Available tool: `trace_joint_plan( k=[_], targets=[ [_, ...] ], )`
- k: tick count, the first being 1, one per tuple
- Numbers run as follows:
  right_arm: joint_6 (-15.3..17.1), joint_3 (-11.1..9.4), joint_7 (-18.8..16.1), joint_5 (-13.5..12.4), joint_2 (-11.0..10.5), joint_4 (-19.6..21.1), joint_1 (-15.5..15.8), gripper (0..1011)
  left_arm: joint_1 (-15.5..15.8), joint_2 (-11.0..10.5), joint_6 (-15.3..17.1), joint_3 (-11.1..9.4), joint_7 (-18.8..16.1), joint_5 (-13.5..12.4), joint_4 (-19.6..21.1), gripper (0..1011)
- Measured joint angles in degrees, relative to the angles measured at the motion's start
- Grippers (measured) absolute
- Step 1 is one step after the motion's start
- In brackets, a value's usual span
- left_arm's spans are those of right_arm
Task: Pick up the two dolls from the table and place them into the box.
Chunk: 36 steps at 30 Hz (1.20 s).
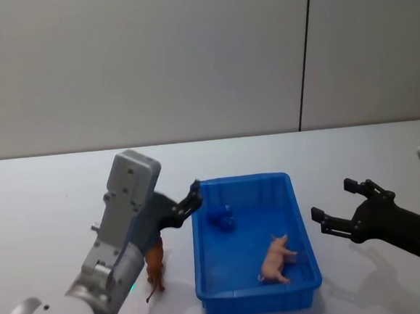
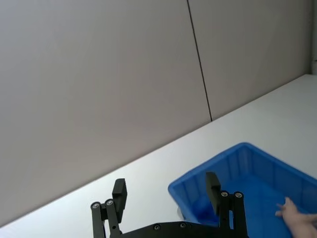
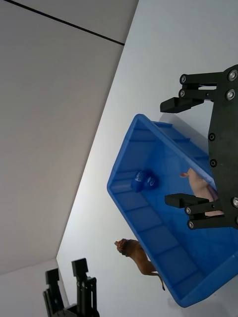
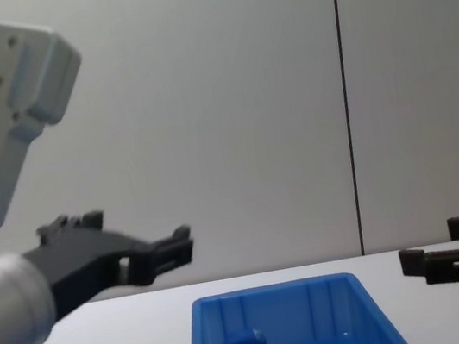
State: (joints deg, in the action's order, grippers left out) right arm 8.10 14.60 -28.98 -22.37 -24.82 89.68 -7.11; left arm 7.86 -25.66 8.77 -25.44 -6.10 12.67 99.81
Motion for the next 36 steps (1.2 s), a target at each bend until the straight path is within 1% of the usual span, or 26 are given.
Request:
trace_joint_plan(
  k=[3, 6, 8, 14, 23, 31, 36],
  targets=[
    [-0.1, -0.1, 0.0, -0.1, -0.1, 0.1, 0.1, 1001, -2.0, -1.2, 1.5, 0.2, -1.9, 1.2, 1.6, 1004],
    [-0.2, -0.1, 0.0, -0.3, -0.2, 0.2, 0.2, 1001, -3.1, -1.8, 2.3, 0.3, -3.0, 2.1, 2.4, 1004],
    [-0.2, -0.2, 0.1, -0.3, -0.3, 0.2, 0.3, 1001, -4.5, -2.5, 3.2, 0.3, -4.1, 3.1, 3.1, 1004],
    [-0.3, -0.2, 0.1, -0.4, -0.4, 0.3, 0.4, 1001, -6.5, -3.5, 4.3, 0.4, -5.1, 4.6, 3.8, 1004],
    [-0.4, -0.2, 0.1, -0.5, -0.4, 0.3, 0.4, 1001, -8.4, -3.8, 4.8, 0.5, -5.3, 6.2, 2.9, 1004],
    [-0.4, -0.3, 0.1, -0.6, -0.5, 0.4, 0.5, 1001, -8.9, -3.6, 4.7, 0.5, -4.6, 6.9, 1.3, 1004],
    [-0.4, -0.3, 0.1, -0.6, -0.5, 0.4, 0.5, 1001, -8.9, -3.1, 4.4, 0.7, -3.7, 7.1, -0.5, 1004]
  ],
)
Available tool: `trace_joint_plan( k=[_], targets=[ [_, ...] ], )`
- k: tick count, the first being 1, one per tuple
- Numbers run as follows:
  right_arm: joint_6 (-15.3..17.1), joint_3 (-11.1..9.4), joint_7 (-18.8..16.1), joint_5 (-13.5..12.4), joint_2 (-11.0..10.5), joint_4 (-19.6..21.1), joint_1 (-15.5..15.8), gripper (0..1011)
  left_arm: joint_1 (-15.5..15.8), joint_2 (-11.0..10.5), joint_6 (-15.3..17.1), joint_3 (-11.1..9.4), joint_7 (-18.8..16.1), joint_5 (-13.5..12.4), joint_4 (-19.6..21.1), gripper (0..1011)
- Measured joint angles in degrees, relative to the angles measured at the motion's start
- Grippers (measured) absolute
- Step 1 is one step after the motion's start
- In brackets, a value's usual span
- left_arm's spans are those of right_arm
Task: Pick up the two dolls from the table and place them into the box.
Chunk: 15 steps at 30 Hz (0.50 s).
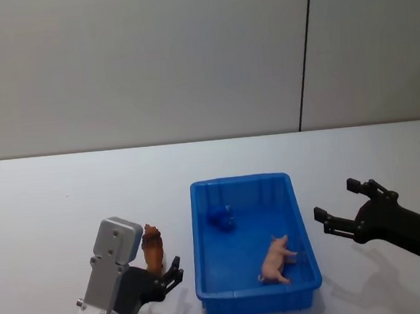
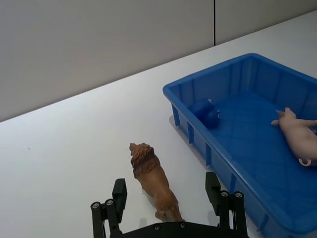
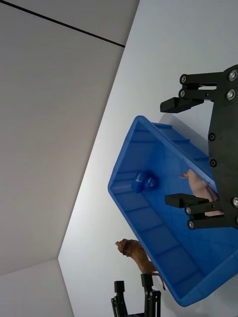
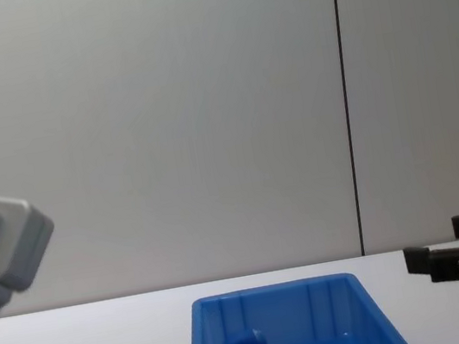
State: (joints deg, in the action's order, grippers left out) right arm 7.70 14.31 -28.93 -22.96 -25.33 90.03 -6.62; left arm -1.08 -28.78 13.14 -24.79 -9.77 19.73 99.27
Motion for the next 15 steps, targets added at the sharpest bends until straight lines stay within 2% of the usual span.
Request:
trace_joint_plan(
  k=[15],
  targets=[
    [0.0, 0.0, 0.0, 0.0, 0.0, 0.0, 0.0, 1001, 2.2, 2.4, -1.2, 0.4, 3.8, -0.2, -7.0, 1004]
  ],
)
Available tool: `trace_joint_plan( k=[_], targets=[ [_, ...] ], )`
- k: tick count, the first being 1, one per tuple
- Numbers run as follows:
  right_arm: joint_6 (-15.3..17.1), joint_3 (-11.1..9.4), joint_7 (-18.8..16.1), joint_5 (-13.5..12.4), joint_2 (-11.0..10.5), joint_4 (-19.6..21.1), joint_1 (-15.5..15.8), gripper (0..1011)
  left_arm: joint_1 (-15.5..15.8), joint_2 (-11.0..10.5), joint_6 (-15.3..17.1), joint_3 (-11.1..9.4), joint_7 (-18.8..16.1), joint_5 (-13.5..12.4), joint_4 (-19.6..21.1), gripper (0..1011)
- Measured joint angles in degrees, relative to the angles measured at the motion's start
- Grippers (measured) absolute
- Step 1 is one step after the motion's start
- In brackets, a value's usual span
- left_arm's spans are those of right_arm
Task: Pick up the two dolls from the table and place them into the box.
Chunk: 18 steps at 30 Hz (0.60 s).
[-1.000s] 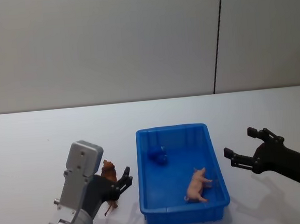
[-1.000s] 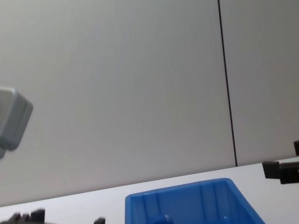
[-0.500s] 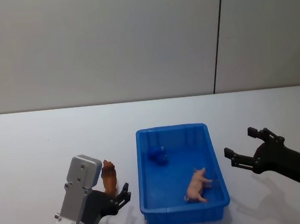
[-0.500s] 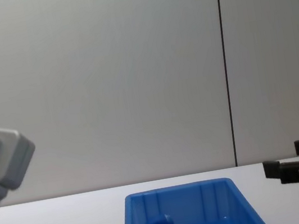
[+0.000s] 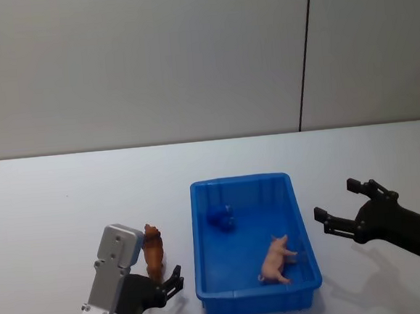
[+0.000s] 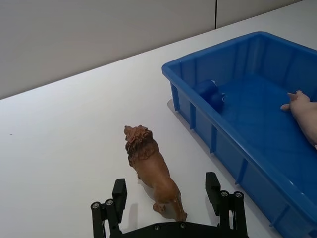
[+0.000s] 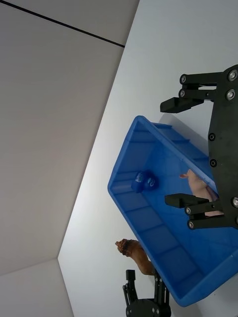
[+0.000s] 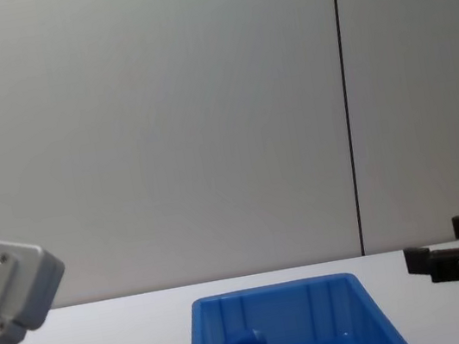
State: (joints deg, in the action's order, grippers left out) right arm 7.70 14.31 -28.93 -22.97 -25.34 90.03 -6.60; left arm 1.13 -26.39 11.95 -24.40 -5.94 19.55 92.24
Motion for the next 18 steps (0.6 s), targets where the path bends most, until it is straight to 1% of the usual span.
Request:
trace_joint_plan(
  k=[4, 5, 6, 8, 13, 14, 17, 18],
  targets=[
    [0.0, 0.0, 0.0, 0.0, 0.0, 0.0, 0.0, 1001, 0.9, 0.8, -0.5, 0.1, 1.1, -0.3, -2.2, 1002],
    [0.0, 0.0, 0.0, 0.0, 0.0, 0.0, 0.0, 1001, 0.9, 0.8, -0.5, 0.1, 1.1, -0.3, -2.2, 993],
    [0.0, 0.0, 0.0, 0.0, 0.0, 0.0, 0.0, 1001, 1.2, 1.1, -0.7, 0.2, 1.5, -0.4, -2.9, 957],
    [0.0, 0.0, 0.0, 0.0, 0.0, 0.0, 0.0, 1001, 1.5, 1.3, -0.9, 0.2, 1.8, -0.6, -3.6, 931],
    [0.0, 0.0, 0.0, 0.0, 0.0, 0.0, 0.0, 1001, 2.3, 2.1, -1.5, 0.3, 2.7, -1.0, -5.4, 788],
    [0.0, 0.0, 0.0, 0.0, 0.0, 0.0, 0.0, 1001, 2.4, 2.1, -1.5, 0.3, 2.8, -1.1, -5.6, 788],
    [0.0, 0.0, 0.0, 0.0, 0.0, 0.0, 0.0, 1001, 2.9, 2.5, -1.8, 0.5, 3.2, -1.4, -6.5, 651],
    [0.0, 0.0, 0.0, 0.0, 0.0, 0.0, 0.0, 1001, 2.9, 2.6, -1.9, 0.5, 3.3, -1.4, -6.6, 628]
  ],
)
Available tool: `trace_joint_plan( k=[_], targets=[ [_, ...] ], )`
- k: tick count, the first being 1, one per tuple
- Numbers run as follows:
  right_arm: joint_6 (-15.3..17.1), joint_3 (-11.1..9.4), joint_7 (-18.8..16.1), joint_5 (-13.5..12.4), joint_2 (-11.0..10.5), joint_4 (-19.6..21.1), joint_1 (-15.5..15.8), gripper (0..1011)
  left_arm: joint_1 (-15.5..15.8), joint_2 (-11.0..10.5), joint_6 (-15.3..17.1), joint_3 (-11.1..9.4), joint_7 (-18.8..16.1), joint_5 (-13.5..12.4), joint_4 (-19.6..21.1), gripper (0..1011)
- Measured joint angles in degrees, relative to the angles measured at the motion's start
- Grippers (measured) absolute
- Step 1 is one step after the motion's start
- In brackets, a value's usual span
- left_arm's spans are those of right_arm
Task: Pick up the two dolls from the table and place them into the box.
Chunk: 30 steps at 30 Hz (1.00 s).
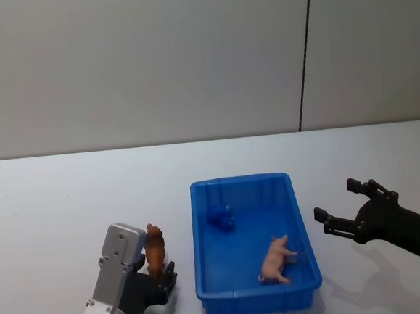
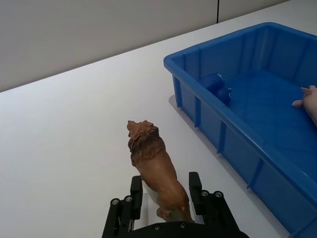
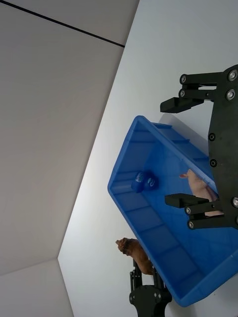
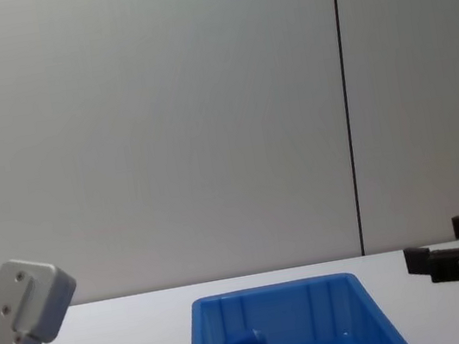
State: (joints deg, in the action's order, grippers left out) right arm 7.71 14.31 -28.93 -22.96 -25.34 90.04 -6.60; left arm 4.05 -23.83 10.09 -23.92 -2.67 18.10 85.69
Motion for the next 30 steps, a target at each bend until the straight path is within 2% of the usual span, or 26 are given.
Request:
trace_joint_plan(
  k=[6, 7, 11, 23, 30],
  targets=[
    [0.0, 0.0, 0.0, 0.0, 0.0, 0.0, 0.0, 1001, 0.4, 0.3, -0.2, 0.2, 0.4, -0.5, -0.3, 466],
    [0.0, 0.0, 0.0, 0.0, 0.0, 0.0, 0.0, 1001, 0.4, 0.3, -0.3, 0.2, 0.4, -0.7, -0.3, 406],
    [0.0, 0.0, 0.0, 0.0, 0.0, 0.0, 0.0, 1001, 0.6, 0.4, -0.3, 0.4, 0.6, -1.2, 0.0, 327],
    [0.0, 0.0, 0.0, 0.0, 0.0, 0.0, 0.0, 1001, 1.7, 0.4, -0.9, 1.3, 0.6, -3.7, 3.1, 321],
    [0.0, 0.0, 0.0, 0.0, 0.0, 0.0, 0.0, 1001, 3.6, 1.4, -2.0, 1.6, 2.0, -6.0, 5.2, 321]
  ],
)
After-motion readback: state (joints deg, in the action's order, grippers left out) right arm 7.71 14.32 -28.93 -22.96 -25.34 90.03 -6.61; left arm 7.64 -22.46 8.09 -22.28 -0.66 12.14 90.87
